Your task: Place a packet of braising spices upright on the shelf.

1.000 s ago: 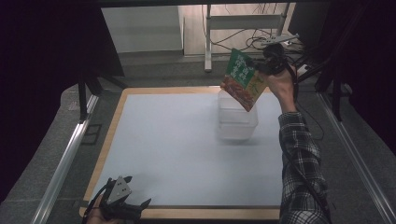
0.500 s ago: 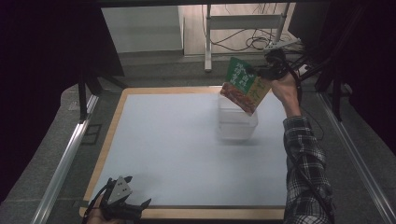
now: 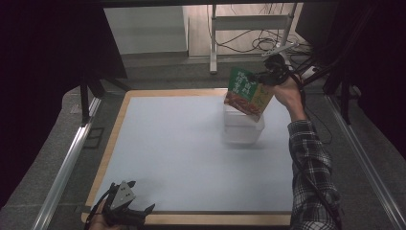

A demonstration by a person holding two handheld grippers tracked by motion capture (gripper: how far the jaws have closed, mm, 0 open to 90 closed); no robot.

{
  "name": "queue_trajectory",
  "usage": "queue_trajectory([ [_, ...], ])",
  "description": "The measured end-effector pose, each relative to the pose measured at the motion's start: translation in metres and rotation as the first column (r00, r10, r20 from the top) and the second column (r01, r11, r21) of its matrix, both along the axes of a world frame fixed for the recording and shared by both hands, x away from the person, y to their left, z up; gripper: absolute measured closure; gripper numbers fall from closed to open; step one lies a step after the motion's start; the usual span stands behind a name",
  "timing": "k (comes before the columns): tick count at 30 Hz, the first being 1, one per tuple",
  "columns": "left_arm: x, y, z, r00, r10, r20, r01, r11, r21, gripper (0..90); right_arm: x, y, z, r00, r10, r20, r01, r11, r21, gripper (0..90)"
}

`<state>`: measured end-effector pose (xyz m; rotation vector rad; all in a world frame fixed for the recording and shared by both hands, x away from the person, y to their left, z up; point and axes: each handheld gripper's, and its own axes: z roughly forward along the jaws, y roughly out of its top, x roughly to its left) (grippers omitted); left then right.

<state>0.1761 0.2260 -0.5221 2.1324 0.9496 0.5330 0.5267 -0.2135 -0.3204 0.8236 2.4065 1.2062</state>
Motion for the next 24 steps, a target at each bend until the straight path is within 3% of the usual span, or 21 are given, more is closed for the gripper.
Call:
queue_trajectory([
  [5,0.000,0.000,0.000,1.0000,-0.001,0.000,0.001,1.0000,-0.002,1.0,0.011,0.007,-0.013,0.9983,-0.047,-0.036,0.046,0.999,-0.019,88.6],
  [8,0.000,0.000,0.000,1.0000,-0.002,0.000,0.002,1.0000,0.002,1.0,0.013,0.014,-0.019,0.9980,-0.053,-0.036,0.053,0.998,0.013,88.5],
  [13,0.000,0.000,0.000,1.0000,-0.004,0.001,0.004,1.0000,0.007,1.1,0.015,0.024,-0.024,0.9961,-0.088,-0.011,0.088,0.996,-0.024,86.8],
  [24,0.000,0.000,0.000,1.0000,-0.002,0.000,0.002,1.0000,0.005,1.1,0.006,0.022,-0.015,0.9931,-0.111,0.039,0.111,0.994,-0.011,65.7],
])
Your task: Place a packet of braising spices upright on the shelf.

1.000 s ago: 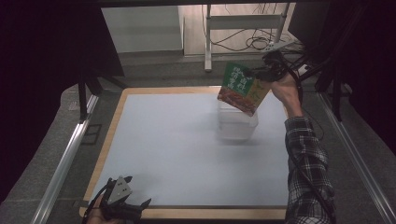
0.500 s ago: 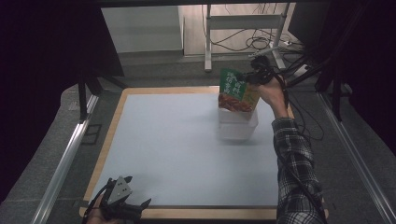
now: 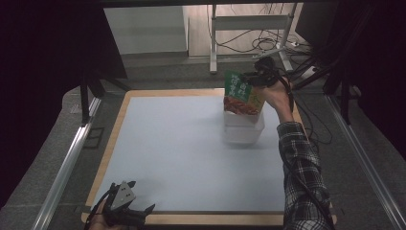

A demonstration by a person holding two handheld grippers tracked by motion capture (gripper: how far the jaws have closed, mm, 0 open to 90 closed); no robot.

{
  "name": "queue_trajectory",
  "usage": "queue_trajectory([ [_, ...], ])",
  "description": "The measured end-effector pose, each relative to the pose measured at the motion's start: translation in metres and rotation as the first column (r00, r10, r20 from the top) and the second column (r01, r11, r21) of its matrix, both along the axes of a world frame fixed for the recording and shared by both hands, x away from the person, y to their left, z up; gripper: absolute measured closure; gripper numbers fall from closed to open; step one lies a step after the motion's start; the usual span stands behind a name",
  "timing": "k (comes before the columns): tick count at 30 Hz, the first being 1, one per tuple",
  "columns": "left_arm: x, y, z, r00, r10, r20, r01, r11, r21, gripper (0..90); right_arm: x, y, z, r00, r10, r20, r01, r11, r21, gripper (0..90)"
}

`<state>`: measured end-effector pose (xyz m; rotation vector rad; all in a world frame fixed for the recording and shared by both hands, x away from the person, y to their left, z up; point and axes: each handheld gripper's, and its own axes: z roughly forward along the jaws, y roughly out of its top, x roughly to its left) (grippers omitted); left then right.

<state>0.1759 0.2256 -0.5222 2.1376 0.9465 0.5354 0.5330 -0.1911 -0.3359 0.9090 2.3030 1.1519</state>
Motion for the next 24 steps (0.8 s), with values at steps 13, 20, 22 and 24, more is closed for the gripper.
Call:
queue_trajectory([
  [13,0.001,0.001,0.000,0.9999,0.010,-0.006,-0.010,0.9998,-0.014,1.0,-0.007,-0.006,0.008,0.9996,-0.015,0.024,0.015,1.000,0.009,34.5],
  [20,0.001,0.002,0.000,0.9999,0.015,-0.008,-0.015,0.9996,-0.025,0.7,-0.012,-0.011,0.014,0.9991,-0.028,0.032,0.026,0.999,0.038,25.4],
  [22,0.001,0.003,0.000,0.9999,0.014,-0.007,-0.015,0.9996,-0.025,0.6,-0.014,-0.012,0.015,0.9989,-0.032,0.033,0.030,0.999,0.041,24.2],
  [24,0.001,0.003,0.000,0.9998,0.016,-0.007,-0.016,0.9995,-0.029,0.3,-0.016,-0.014,0.016,0.9992,-0.024,0.033,0.023,0.999,0.045,23.8],
])
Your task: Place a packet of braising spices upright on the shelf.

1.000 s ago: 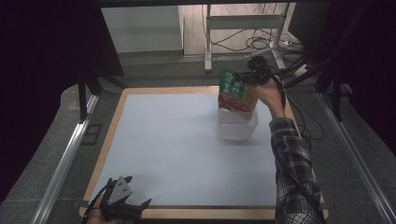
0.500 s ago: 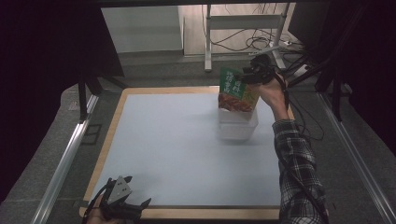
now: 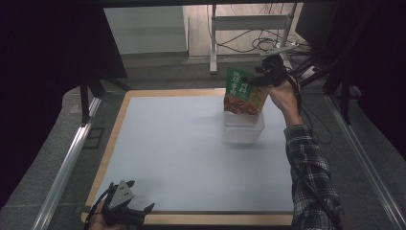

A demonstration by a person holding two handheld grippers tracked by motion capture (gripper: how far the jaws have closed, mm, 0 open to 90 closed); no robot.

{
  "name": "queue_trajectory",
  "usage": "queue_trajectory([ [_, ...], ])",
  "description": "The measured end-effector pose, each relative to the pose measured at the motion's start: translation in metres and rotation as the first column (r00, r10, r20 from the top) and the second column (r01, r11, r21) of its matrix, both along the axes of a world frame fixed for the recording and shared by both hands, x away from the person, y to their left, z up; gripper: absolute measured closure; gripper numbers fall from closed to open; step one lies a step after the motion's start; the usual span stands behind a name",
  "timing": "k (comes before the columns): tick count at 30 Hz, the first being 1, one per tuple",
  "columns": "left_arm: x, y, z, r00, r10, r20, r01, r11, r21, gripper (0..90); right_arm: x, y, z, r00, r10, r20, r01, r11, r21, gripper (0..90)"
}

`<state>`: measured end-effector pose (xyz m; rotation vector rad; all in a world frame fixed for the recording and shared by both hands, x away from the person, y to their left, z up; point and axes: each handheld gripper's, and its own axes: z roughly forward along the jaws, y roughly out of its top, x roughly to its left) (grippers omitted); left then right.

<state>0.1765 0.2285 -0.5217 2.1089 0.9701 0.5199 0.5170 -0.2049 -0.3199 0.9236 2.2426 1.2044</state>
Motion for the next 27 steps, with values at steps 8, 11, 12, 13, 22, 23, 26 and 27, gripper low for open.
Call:
queue_trajectory([
  [8,0.000,0.001,0.000,1.0000,0.004,0.003,-0.004,1.0000,-0.009,0.0,-0.007,-0.009,0.002,1.0000,-0.004,-0.004,0.005,1.000,0.030,13.4],
  [11,0.000,0.001,0.000,1.0000,0.003,0.002,-0.003,0.9999,-0.013,0.0,-0.011,-0.014,0.004,0.9997,-0.024,0.001,0.024,0.999,0.038,8.7],
  [12,0.000,0.001,0.000,1.0000,0.002,0.003,-0.002,0.9999,-0.015,0.0,-0.012,-0.015,0.004,0.9995,-0.030,0.007,0.029,0.999,0.042,7.3],
  [13,0.000,0.002,0.000,1.0000,0.001,0.003,-0.001,0.9998,-0.017,0.0,-0.015,-0.016,0.005,0.9991,-0.040,0.013,0.039,0.998,0.046,6.3],
  [22,0.000,0.001,0.001,1.0000,0.002,0.000,-0.002,0.9999,-0.013,0.0,-0.031,-0.025,0.005,0.9988,-0.043,0.025,0.041,0.998,0.050,2.6],
  [23,0.000,0.001,0.001,1.0000,0.002,-0.001,-0.002,0.9999,-0.014,0.0,-0.034,-0.026,0.004,0.9990,-0.038,0.023,0.037,0.998,0.056,2.3],
  [26,0.000,0.001,0.001,1.0000,0.003,-0.002,-0.003,0.9999,-0.013,0.0,-0.041,-0.027,0.004,0.9989,-0.036,0.031,0.034,0.998,0.057,1.3],
  [27,0.000,0.001,0.001,1.0000,0.003,-0.001,-0.003,0.9999,-0.012,0.0,-0.043,-0.027,0.003,0.9987,-0.037,0.034,0.035,0.998,0.059,0.8],
])
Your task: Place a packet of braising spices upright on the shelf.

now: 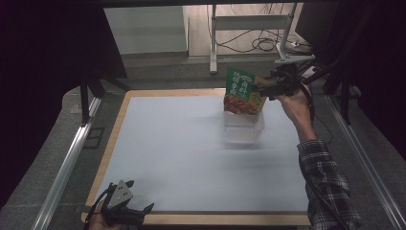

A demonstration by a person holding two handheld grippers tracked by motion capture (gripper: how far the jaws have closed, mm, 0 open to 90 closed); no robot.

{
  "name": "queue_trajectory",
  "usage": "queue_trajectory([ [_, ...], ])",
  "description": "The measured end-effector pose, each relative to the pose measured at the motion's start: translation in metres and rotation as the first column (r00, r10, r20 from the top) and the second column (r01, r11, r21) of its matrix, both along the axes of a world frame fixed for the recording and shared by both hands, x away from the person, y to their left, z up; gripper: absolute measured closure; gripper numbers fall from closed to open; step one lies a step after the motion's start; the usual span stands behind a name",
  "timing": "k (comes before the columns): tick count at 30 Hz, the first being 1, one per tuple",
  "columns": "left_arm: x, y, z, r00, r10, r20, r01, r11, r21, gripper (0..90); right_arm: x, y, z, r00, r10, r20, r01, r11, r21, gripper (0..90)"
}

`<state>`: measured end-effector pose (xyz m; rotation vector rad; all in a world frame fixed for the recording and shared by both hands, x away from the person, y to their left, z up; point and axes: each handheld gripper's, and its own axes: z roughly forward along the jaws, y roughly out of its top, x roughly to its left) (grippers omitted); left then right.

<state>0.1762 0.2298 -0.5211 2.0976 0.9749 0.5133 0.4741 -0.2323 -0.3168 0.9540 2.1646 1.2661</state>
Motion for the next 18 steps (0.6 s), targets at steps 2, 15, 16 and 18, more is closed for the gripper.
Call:
queue_trajectory([
  [2,0.000,0.000,0.000,1.0000,0.000,0.001,0.000,1.0000,0.002,0.0,-0.004,-0.001,-0.001,1.0000,0.002,0.002,-0.002,1.000,0.000,0.2],
  [15,0.000,-0.001,0.000,1.0000,0.000,0.004,0.000,1.0000,0.005,0.0,-0.029,-0.009,-0.010,0.9998,-0.010,-0.015,0.009,1.000,-0.011,0.0],
  [16,0.000,-0.001,0.000,1.0000,0.000,0.005,0.000,1.0000,0.005,0.0,-0.030,-0.009,-0.012,0.9998,-0.006,-0.017,0.006,1.000,-0.002,0.0],
  [18,0.000,-0.001,0.000,1.0000,-0.001,0.005,0.001,1.0000,0.007,0.0,-0.035,-0.009,-0.015,0.9998,0.004,-0.021,-0.004,1.000,0.003,0.0],
])
